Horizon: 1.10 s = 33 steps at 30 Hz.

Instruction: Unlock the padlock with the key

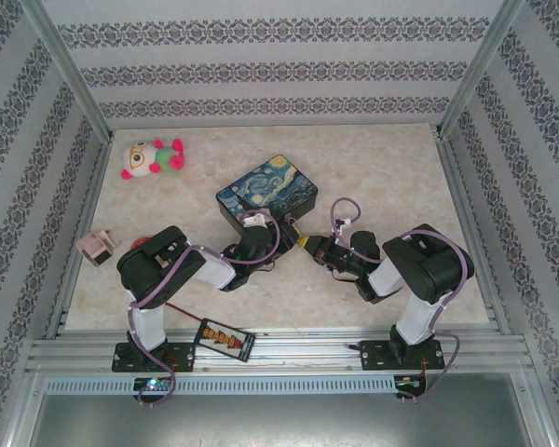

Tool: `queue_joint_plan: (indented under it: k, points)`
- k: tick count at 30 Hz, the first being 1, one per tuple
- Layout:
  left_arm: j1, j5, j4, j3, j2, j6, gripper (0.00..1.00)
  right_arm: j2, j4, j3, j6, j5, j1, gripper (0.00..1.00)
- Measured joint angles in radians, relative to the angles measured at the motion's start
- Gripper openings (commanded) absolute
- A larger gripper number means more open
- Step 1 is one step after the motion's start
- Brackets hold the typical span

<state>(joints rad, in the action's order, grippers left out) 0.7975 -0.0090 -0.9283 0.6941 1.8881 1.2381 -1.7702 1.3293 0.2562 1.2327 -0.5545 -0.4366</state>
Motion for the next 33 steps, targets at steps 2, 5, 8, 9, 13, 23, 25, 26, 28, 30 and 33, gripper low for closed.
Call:
queue_joint_plan:
  k: [2,5,8,9,13,23,25,26,28,30,33]
  points:
    - [0.000,-0.003,0.000,0.000,0.000,0.000,0.18,0.000,-0.001,0.000,0.000,0.004,0.000,0.07]
    - [0.000,-0.004,0.000,0.000,0.000,0.000,0.13,0.000,-0.003,0.000,-0.001,0.008,0.000,0.12]
    - [0.000,-0.003,0.002,0.002,0.000,0.000,0.01,0.002,-0.009,-0.004,-0.006,0.008,0.000,0.13]
    - [0.000,-0.003,0.007,0.002,-0.003,0.000,0.00,0.005,-0.010,-0.008,-0.009,0.008,0.000,0.14]
    - [0.000,-0.014,0.077,-0.003,-0.043,-0.001,0.00,0.050,-0.024,-0.034,-0.035,0.006,0.000,0.15]
    - [0.000,-0.070,0.531,0.001,-0.305,-0.075,0.00,0.297,-0.289,-0.055,-0.183,0.035,-0.046,0.16]
    - [0.000,-0.072,0.592,0.012,-0.323,-0.084,0.00,0.408,-0.472,-0.026,-0.254,0.080,-0.090,0.16]
    - [0.000,-0.071,0.609,0.015,-0.326,-0.084,0.00,0.454,-0.557,-0.006,-0.289,0.112,-0.113,0.16]
    - [0.001,-0.071,0.645,0.017,-0.327,-0.084,0.00,0.570,-0.779,0.064,-0.383,0.200,-0.176,0.20]
    - [0.001,-0.070,0.662,0.017,-0.327,-0.083,0.00,0.663,-0.941,0.131,-0.466,0.275,-0.223,0.26]
    - [0.001,-0.070,0.665,0.017,-0.330,-0.076,0.00,0.766,-1.095,0.187,-0.557,0.354,-0.247,0.27]
